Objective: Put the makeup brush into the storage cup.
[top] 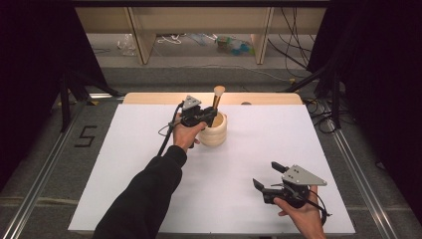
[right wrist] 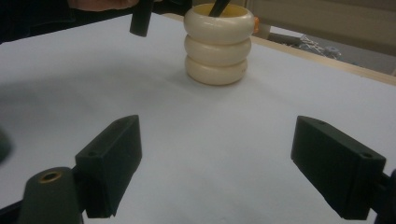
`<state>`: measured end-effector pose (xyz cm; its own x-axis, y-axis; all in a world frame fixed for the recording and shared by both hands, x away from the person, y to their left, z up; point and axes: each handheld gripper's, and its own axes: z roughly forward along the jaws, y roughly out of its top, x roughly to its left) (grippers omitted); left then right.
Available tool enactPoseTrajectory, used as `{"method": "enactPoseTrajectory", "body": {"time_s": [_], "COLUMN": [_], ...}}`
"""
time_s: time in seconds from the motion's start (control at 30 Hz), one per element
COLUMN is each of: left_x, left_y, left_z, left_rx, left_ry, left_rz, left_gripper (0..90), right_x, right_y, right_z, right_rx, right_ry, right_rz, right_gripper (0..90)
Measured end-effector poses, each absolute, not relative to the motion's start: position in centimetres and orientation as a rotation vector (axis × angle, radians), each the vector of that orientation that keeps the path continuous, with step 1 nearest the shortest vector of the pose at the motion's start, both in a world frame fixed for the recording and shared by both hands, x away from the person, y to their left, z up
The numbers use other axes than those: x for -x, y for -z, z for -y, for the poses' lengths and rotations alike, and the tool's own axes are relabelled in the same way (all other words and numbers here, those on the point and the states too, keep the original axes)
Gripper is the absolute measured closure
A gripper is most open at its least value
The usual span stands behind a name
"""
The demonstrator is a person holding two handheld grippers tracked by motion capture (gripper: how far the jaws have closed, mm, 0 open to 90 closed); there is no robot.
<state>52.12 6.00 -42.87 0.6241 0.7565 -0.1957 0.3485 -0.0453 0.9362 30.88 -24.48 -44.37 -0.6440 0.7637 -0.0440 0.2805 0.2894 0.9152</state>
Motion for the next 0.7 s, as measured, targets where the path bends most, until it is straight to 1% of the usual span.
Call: {"method": "enactPoseTrajectory", "body": {"time_s": [0.07, 0.13, 0.4, 0.6, 0.7], "left_x": [-52.1, -51.9, -51.7, -51.2, -50.9], "left_y": [42.6, 42.2, 41.3, 40.8, 40.7], "left_z": [-6.1, -6.2, -7.3, -7.7, -7.9], "left_rx": [-1.642, -1.637, -1.656, -1.670, -1.679], "left_ry": [-0.419, -0.414, -0.434, -0.424, -0.412], "left_rz": [-0.909, -0.917, -0.922, -0.907, -0.901], "left_gripper": [66.5, 61.6, 53.1, 42.6, 38.7], "right_x": [-30.9, -30.9, -31.0, -31.0, -30.9], "right_y": [44.4, 44.3, 44.5, 44.5, 44.5], "right_z": [24.5, 24.5, 24.4, 24.4, 24.4], "right_rx": [-0.933, -0.940, -0.928, -0.931, -0.942], "right_ry": [-1.334, -1.334, -1.348, -1.351, -1.350], "right_rz": [-2.084, -2.088, -2.069, -2.068, -2.074], "right_gripper": [17.1, 17.1, 17.1, 17.1, 17.1]}}
